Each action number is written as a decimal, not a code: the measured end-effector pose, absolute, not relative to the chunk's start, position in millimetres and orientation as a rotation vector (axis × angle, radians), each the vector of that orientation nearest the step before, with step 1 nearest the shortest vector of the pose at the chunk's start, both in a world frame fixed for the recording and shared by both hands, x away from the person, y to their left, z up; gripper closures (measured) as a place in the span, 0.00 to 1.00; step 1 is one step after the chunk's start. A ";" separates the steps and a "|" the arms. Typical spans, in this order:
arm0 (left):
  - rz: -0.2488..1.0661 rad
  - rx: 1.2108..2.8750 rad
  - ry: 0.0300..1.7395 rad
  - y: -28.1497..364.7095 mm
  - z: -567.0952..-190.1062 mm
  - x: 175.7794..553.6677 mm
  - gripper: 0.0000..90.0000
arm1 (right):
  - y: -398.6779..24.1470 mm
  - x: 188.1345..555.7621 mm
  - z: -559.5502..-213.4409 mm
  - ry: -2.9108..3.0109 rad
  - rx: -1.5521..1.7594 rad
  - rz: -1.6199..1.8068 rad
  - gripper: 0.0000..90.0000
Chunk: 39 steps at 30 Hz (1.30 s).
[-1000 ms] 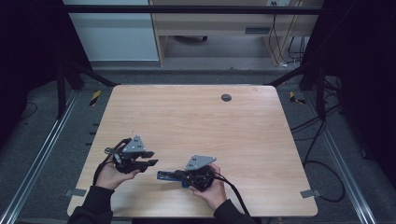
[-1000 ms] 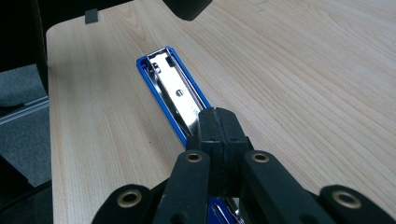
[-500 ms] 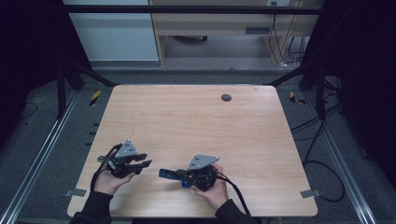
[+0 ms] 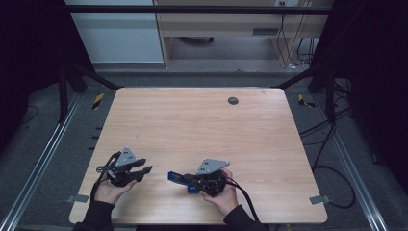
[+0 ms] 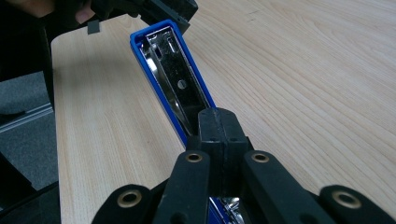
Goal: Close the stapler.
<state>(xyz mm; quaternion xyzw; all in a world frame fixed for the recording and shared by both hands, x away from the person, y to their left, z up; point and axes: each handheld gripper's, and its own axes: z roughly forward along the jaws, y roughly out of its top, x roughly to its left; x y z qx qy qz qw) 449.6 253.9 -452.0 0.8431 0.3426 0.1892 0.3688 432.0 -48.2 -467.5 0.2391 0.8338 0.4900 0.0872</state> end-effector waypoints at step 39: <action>0.448 2.172 0.963 251.8 -463.5 447.0 0.55 | -81.5 430.6 -458.5 2.451 0.773 1.463 1.00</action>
